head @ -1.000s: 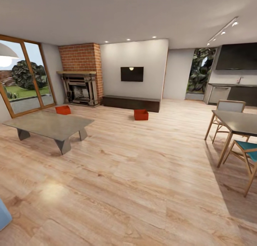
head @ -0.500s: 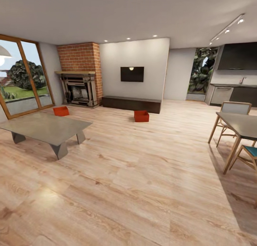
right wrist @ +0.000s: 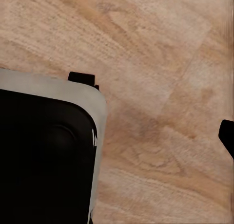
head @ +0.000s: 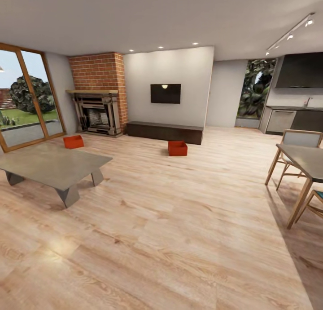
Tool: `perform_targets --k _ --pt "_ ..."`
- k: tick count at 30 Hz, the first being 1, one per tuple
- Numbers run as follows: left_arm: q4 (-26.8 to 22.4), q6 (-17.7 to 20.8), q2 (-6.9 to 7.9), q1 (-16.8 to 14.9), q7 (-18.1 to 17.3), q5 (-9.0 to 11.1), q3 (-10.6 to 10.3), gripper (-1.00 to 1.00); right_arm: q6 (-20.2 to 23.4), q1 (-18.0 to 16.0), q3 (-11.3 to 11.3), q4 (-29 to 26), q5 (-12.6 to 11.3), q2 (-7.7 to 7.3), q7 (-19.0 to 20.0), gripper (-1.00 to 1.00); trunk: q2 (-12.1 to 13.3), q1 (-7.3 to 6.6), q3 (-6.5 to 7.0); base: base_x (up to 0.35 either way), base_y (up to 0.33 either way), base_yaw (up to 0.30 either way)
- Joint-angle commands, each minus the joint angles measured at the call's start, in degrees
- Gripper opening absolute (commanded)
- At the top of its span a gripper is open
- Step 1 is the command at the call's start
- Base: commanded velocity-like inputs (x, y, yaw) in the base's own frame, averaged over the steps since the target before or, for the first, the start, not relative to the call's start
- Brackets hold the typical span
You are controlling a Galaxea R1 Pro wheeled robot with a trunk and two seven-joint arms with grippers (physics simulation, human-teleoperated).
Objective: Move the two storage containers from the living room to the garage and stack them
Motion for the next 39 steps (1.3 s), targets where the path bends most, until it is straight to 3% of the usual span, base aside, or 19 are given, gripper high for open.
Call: perform_targets --k 1,25,39 --pt "-0.05 -0.05 -0.02 -0.01 0.05 0.28 0.00 1.00 -0.27 -0.03 0.46 0.11 -0.19 0.01 -0.16 1.00 -0.03 0.03 -0.06 0.310 -0.161 0.000" --pt "-0.05 -0.26 0.04 -0.01 0.05 0.36 0.00 1.00 -0.66 -0.07 0.20 0.09 -0.80 0.06 -0.25 1.00 -0.03 0.03 -0.06 0.304 -0.180 0.000" --pt "0.11 0.08 0.15 -0.01 0.05 0.44 0.00 1.00 -0.36 -0.06 0.28 0.11 -0.73 0.06 -0.17 1.00 -0.03 0.03 -0.06 0.317 -0.048 0.000"
